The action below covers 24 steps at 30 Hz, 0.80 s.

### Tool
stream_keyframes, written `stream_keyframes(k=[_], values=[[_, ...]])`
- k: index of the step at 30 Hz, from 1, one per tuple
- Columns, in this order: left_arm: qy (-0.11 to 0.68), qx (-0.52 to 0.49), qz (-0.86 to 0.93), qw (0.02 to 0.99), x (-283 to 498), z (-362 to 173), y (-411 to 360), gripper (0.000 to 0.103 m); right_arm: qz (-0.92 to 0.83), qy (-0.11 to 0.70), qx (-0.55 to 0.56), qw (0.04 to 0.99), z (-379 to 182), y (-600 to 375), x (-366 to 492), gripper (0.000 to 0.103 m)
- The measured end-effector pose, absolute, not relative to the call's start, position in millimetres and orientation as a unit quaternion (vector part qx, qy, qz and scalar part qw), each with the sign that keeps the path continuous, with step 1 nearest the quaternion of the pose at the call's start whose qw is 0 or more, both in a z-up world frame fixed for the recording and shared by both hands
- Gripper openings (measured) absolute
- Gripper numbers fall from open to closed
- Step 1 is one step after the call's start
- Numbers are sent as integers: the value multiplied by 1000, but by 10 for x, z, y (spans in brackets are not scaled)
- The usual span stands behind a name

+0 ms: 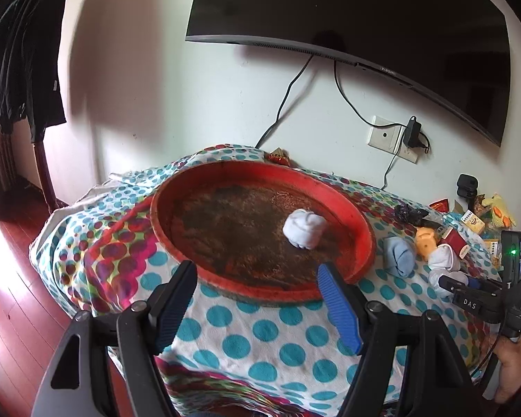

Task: Organize objects
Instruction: 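Grasp the white sock in a plastic bag with the right gripper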

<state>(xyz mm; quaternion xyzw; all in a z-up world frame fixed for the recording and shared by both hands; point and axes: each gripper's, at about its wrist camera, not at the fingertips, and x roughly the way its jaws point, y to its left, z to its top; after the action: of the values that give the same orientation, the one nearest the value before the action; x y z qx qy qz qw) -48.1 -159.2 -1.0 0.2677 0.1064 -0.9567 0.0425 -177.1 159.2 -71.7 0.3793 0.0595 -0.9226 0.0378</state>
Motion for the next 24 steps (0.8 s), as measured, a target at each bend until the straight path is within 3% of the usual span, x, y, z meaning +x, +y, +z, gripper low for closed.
stream_keyframes(k=[13,24], values=[[124,272,-951,78,-233,7,-1727,74,-954,46,294,46,361,1606,-1694,38],[157,276,-940,127,-66,-29,-2114,74,-962,57,246,107,1057,651,-1963,38]])
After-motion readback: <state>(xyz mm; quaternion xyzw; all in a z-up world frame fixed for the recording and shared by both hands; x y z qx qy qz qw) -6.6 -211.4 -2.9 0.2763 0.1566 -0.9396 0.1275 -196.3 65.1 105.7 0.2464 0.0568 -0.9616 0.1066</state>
